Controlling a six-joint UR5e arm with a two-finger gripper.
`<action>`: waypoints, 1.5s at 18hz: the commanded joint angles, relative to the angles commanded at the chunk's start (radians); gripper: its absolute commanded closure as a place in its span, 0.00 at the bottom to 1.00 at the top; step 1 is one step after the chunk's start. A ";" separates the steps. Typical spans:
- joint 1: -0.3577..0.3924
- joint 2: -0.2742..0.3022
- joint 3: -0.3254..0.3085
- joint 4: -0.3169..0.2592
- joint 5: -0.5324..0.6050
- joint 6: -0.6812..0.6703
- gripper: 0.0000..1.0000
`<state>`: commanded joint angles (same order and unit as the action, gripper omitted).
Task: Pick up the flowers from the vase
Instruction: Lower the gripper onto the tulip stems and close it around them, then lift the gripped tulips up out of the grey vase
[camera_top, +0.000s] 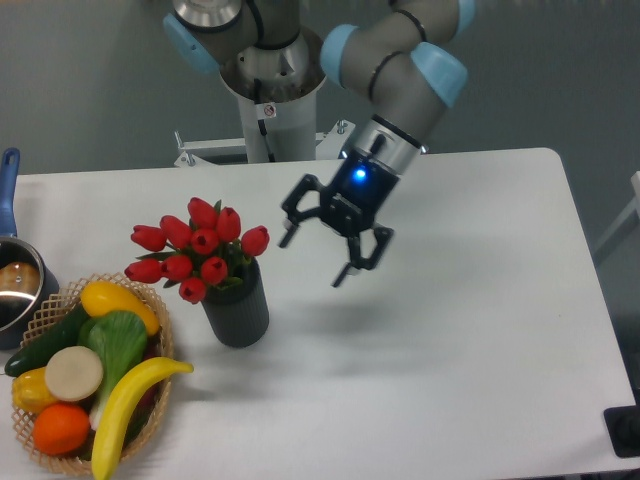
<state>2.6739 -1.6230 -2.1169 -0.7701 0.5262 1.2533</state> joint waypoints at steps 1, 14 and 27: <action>-0.020 -0.003 0.000 0.000 -0.003 0.000 0.00; -0.114 -0.084 0.008 0.006 -0.103 0.038 0.46; -0.106 -0.012 0.086 0.005 -0.138 -0.176 1.00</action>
<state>2.5679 -1.6354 -2.0312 -0.7655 0.3882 1.0773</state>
